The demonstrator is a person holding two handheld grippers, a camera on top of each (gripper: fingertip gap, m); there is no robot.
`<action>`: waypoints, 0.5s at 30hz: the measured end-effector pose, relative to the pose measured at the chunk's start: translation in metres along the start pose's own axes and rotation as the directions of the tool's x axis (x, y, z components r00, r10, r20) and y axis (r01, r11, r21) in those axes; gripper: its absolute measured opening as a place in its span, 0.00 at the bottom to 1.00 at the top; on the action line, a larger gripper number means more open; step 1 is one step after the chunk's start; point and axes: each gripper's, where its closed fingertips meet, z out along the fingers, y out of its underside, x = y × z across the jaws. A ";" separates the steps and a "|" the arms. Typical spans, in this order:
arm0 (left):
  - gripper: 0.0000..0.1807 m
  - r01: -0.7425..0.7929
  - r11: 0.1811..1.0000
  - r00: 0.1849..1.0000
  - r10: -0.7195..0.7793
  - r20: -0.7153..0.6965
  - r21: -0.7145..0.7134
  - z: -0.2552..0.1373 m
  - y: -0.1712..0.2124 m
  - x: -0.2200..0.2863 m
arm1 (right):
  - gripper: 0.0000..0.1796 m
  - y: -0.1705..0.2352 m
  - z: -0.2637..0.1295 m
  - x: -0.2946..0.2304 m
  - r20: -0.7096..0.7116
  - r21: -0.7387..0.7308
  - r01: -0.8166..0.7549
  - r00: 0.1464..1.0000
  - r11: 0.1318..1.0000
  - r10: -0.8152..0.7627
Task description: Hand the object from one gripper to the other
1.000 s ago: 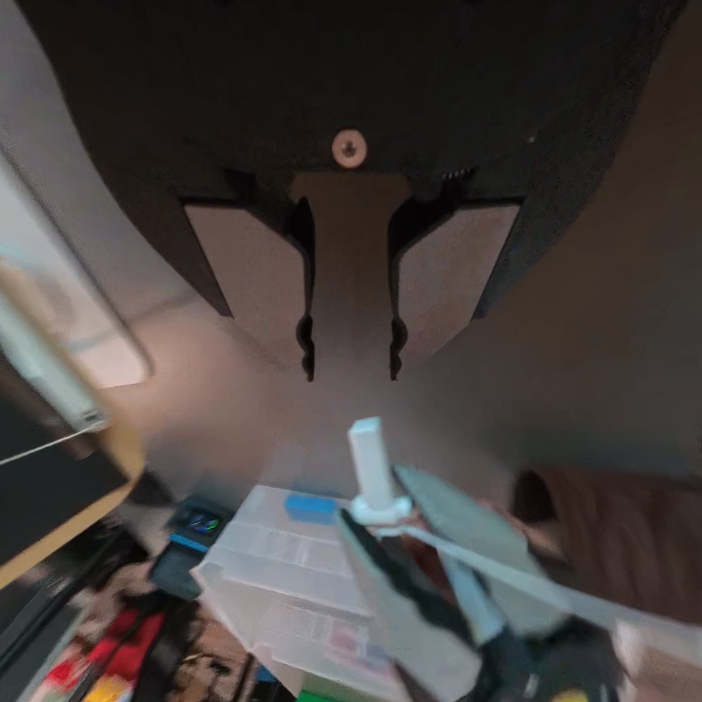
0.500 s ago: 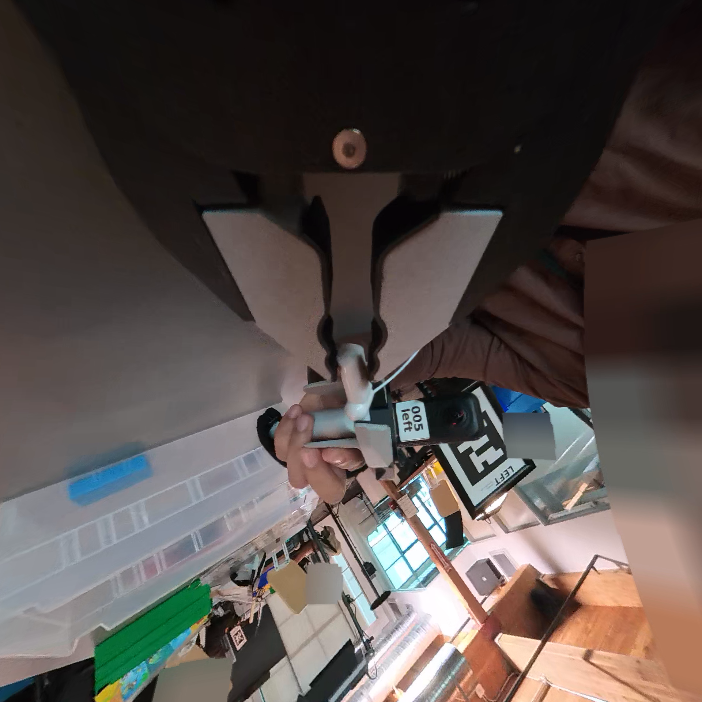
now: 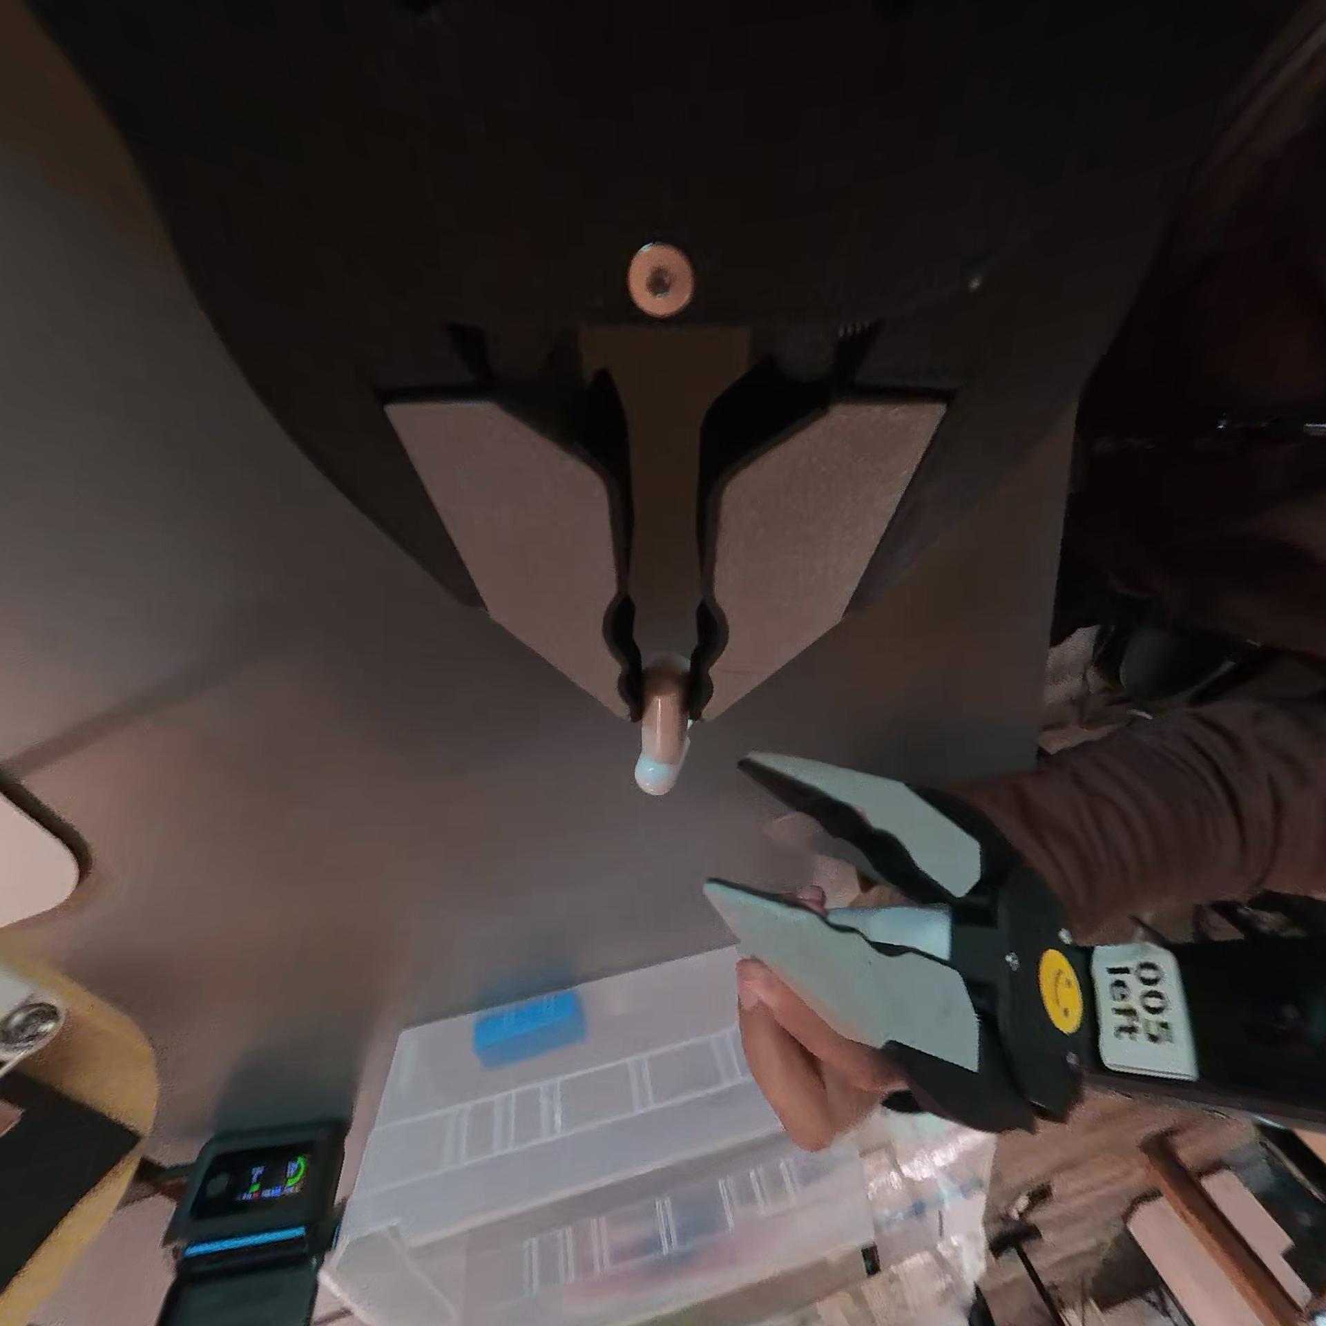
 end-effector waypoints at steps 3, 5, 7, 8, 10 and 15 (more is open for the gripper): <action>0.17 -0.030 0.998 0.999 0.029 -0.022 -0.047 0.010 0.003 0.010 | 0.06 0.004 0.008 -0.006 0.012 -0.034 0.008 1.000 0.999 -0.007; 0.13 -0.056 0.995 0.998 0.053 -0.035 -0.083 0.015 0.009 0.014 | 0.06 0.004 0.012 -0.010 0.024 -0.039 0.001 1.000 0.999 0.000; 0.06 -0.078 0.991 0.996 0.073 -0.053 -0.107 0.017 0.012 0.018 | 0.06 0.002 0.013 -0.011 0.020 -0.034 -0.001 1.000 0.999 0.001; 0.06 -0.077 0.990 0.996 0.071 -0.051 -0.121 0.018 0.014 0.017 | 0.06 0.002 0.013 -0.009 0.009 -0.037 0.001 1.000 0.999 -0.001; 0.06 -0.032 0.989 0.999 0.026 -0.042 -0.147 0.020 0.016 0.014 | 0.05 0.000 0.013 -0.006 -0.014 -0.022 0.009 1.000 1.000 -0.009; 0.06 0.421 0.907 0.907 -0.422 0.011 0.022 0.018 0.002 -0.018 | 0.16 -0.036 -0.013 -0.001 -0.057 0.201 0.047 0.998 0.978 -0.036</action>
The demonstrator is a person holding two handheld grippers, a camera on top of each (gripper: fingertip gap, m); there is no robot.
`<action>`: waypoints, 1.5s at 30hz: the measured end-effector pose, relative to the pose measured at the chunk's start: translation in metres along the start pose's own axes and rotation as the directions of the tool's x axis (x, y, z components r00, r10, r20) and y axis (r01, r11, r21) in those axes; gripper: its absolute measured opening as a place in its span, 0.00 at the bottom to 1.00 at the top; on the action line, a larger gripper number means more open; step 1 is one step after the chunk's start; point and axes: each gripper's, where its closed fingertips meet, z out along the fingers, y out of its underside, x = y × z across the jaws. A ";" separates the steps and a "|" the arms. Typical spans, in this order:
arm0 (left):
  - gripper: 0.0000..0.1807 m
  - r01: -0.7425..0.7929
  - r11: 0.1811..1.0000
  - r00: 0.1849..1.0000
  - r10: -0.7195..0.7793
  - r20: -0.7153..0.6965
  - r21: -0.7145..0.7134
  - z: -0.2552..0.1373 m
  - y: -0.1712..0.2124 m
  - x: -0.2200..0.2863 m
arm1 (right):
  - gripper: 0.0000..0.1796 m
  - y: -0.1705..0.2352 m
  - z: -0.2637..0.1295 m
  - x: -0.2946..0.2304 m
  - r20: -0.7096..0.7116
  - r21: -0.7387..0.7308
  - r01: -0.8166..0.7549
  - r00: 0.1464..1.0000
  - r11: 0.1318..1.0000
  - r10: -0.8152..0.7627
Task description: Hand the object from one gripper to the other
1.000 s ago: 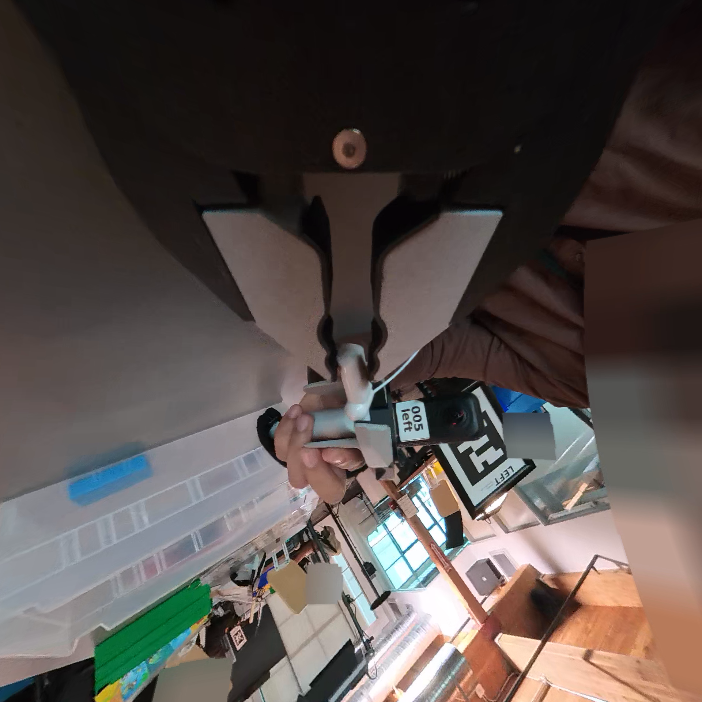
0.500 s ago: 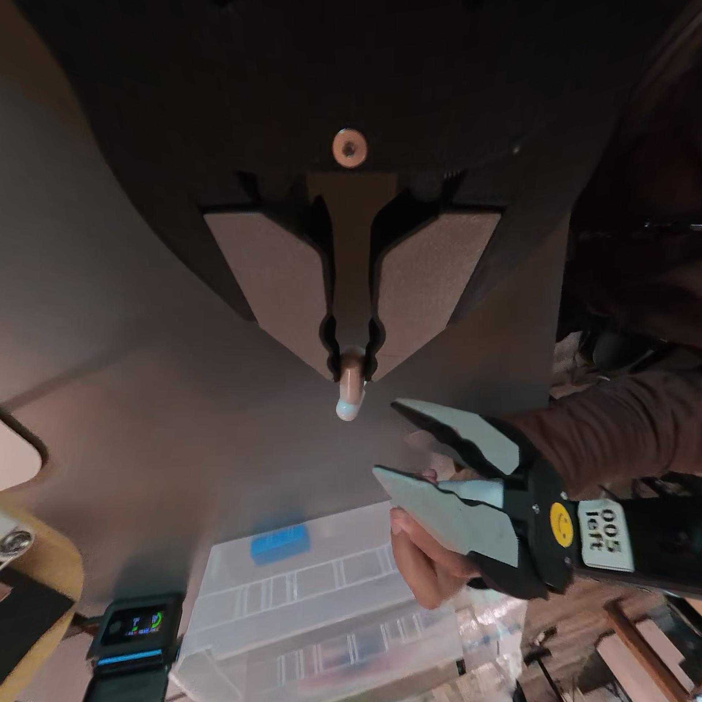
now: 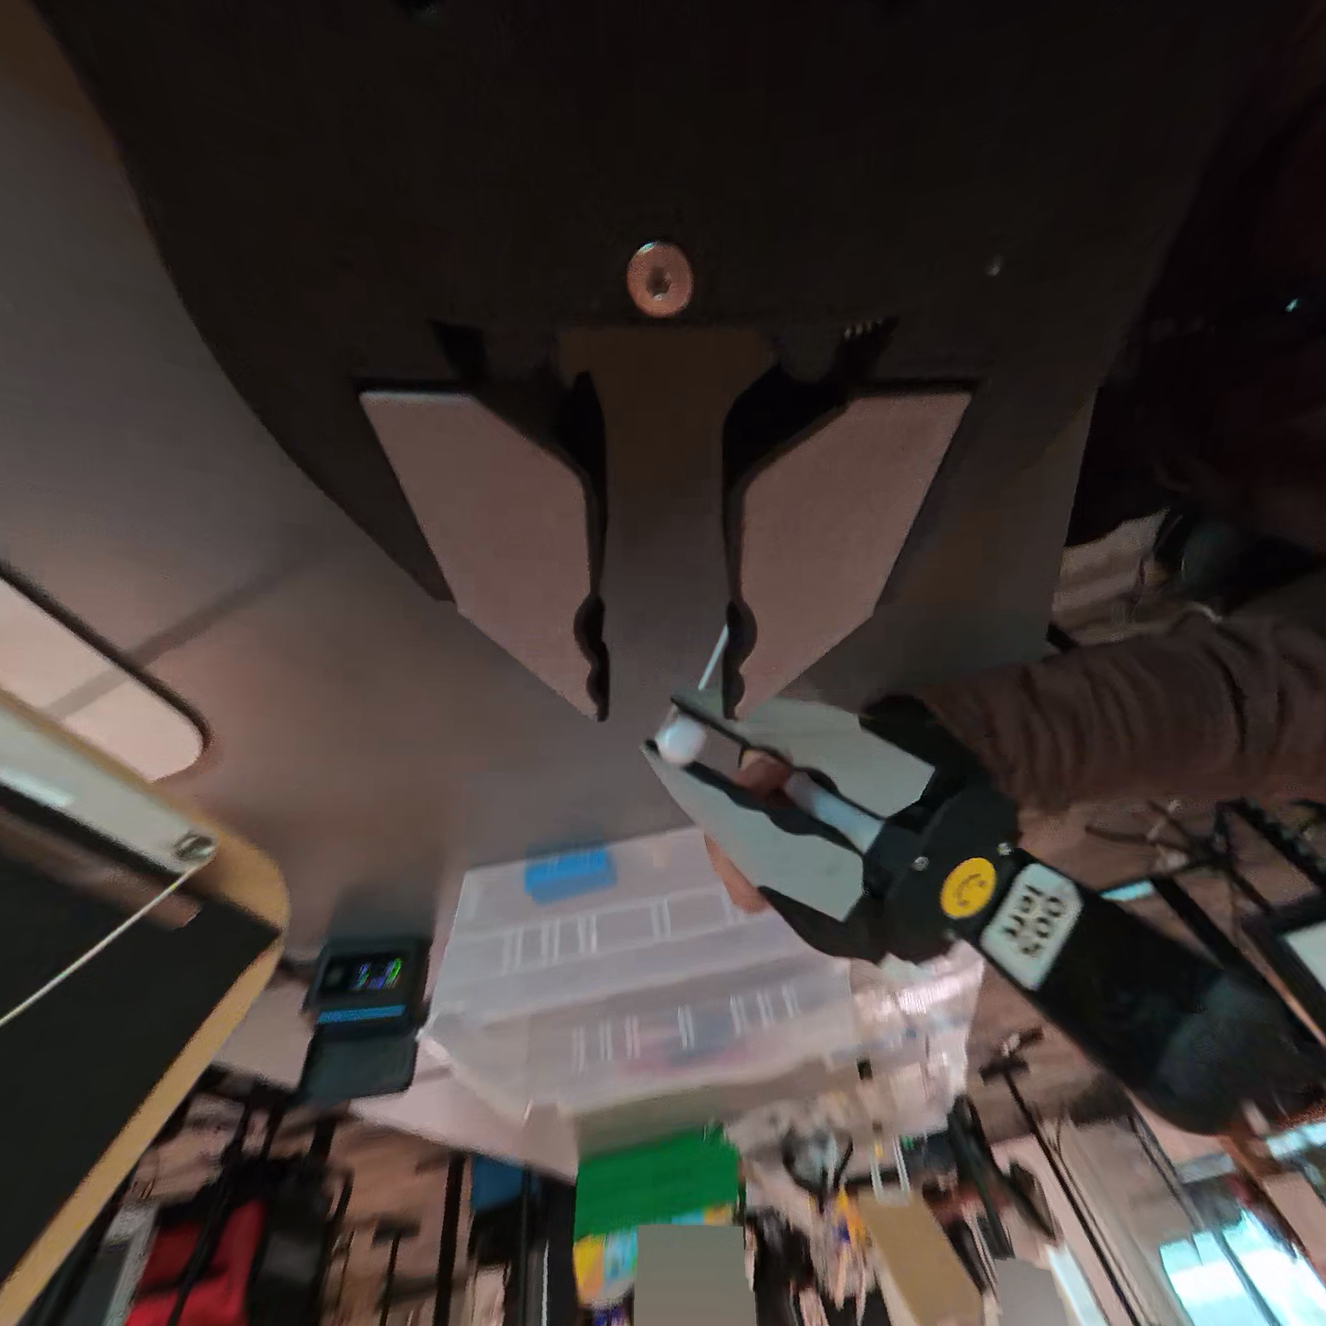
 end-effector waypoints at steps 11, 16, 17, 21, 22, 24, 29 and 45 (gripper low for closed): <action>0.05 0.952 0.212 0.298 -0.809 -0.506 0.222 -0.021 -0.029 -0.050 | 0.29 -0.010 0.013 0.001 -0.193 0.034 0.261 0.949 0.965 -0.250; 0.06 0.980 0.075 0.168 -0.815 -0.555 0.187 -0.014 -0.033 -0.042 | 0.29 -0.021 0.023 0.003 -0.432 -0.043 0.464 0.790 0.885 -0.435; 0.05 0.982 0.040 0.139 -0.811 -0.569 0.183 -0.013 -0.034 -0.040 | 0.29 -0.022 0.024 0.003 -0.457 -0.061 0.491 0.760 0.869 -0.462; 0.05 0.985 0.005 0.102 -0.824 -0.558 0.173 -0.005 -0.035 -0.028 | 0.21 -0.035 0.018 0.000 -0.541 -0.071 0.581 0.660 0.811 -0.521; 0.05 0.983 -0.003 0.103 -0.824 -0.557 0.186 -0.004 -0.036 -0.028 | 0.20 -0.037 0.017 -0.001 -0.552 -0.074 0.594 0.645 0.801 -0.529; 0.05 0.982 -0.052 0.063 -0.819 -0.570 0.183 -0.003 -0.036 -0.029 | 0.15 -0.035 0.019 -0.003 -0.539 -0.085 0.601 0.643 0.795 -0.544; 0.06 0.974 -0.110 0.021 -0.823 -0.568 0.196 -0.002 -0.030 -0.032 | 0.11 -0.032 0.024 0.000 -0.571 -0.154 0.626 0.575 0.765 -0.586; 0.18 0.708 0.703 0.693 -0.673 -0.259 0.068 -0.008 -0.011 -0.022 | 0.05 0.003 -0.004 0.027 -0.226 -0.006 0.098 0.969 0.995 -0.096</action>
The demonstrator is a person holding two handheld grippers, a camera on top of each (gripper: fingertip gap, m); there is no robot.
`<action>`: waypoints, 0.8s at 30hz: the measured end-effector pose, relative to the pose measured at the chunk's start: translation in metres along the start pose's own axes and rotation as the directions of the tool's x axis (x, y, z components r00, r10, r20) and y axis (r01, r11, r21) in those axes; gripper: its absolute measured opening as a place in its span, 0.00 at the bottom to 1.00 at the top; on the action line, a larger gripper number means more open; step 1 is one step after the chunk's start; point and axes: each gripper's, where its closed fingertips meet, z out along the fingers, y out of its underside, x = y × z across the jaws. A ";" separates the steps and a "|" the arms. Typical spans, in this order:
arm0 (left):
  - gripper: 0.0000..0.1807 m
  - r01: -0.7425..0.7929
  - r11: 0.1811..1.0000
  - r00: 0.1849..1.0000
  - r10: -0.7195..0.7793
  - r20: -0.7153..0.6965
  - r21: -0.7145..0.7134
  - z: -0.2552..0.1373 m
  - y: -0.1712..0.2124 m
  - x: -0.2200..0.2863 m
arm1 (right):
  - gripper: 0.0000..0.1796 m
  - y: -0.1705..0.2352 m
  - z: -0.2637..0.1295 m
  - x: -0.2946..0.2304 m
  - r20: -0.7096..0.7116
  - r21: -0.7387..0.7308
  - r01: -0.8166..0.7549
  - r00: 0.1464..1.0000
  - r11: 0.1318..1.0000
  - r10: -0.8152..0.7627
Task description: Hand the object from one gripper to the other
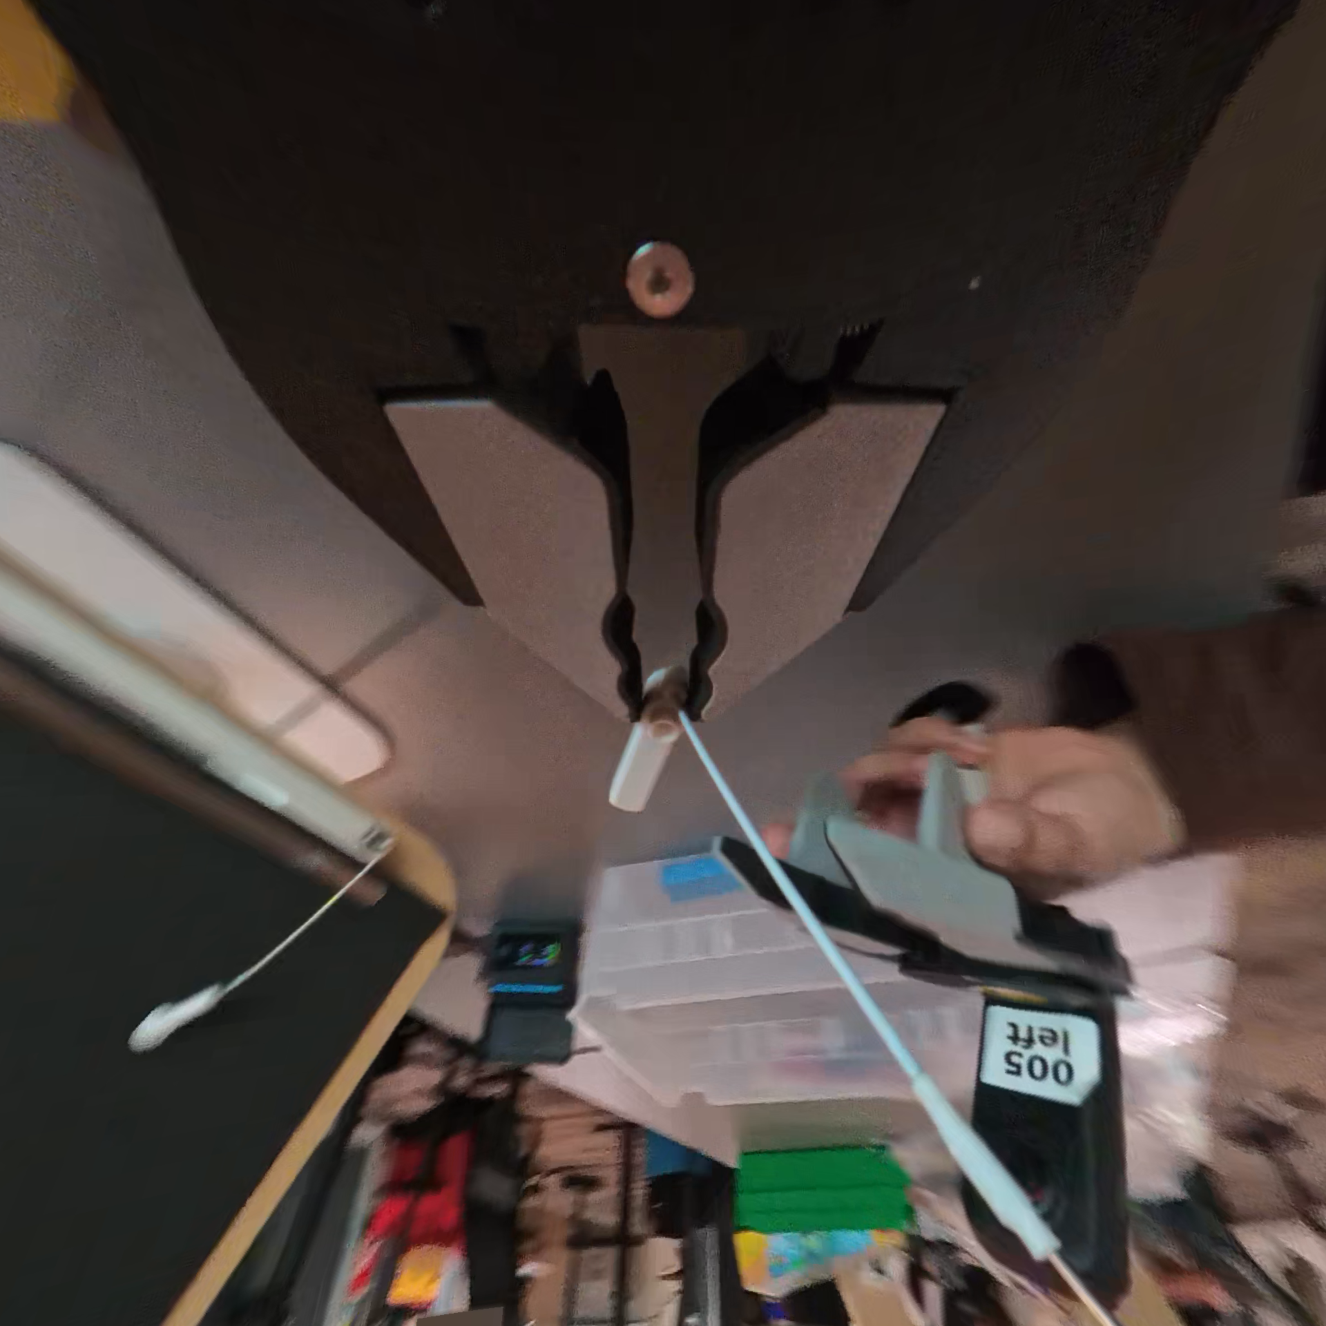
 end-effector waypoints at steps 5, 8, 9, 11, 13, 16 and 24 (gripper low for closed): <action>0.26 -0.463 0.863 0.864 0.490 0.113 -0.202 0.001 0.022 -0.003 | 0.05 0.005 -0.016 -0.016 0.306 -0.056 -0.246 0.918 0.968 0.251; 0.28 -0.644 0.705 0.722 0.689 0.070 -0.295 0.008 0.038 0.002 | 0.05 0.012 -0.018 -0.034 0.412 -0.140 -0.270 0.859 0.953 0.304; 0.27 -0.698 0.649 0.667 0.743 0.056 -0.302 0.010 0.040 0.006 | 0.05 0.016 -0.016 -0.040 0.430 -0.168 -0.264 0.848 0.950 0.311; 0.23 -0.778 0.544 0.570 0.822 0.011 -0.314 0.012 0.048 0.014 | 0.05 0.022 -0.013 -0.051 0.460 -0.209 -0.258 0.825 0.943 0.328; 0.15 -0.831 0.458 0.491 0.870 -0.029 -0.315 0.013 0.055 0.019 | 0.05 0.026 -0.011 -0.057 0.485 -0.246 -0.271 0.797 0.930 0.361; 0.08 -0.849 0.399 0.446 0.893 -0.064 -0.347 0.013 0.061 0.019 | 0.05 0.026 -0.013 -0.056 0.494 -0.254 -0.297 0.778 0.920 0.387; 0.06 -0.459 0.865 0.879 0.476 0.039 -0.203 0.011 0.032 0.013 | 0.15 -0.002 -0.025 -0.031 0.457 -0.069 -0.321 0.831 0.945 0.316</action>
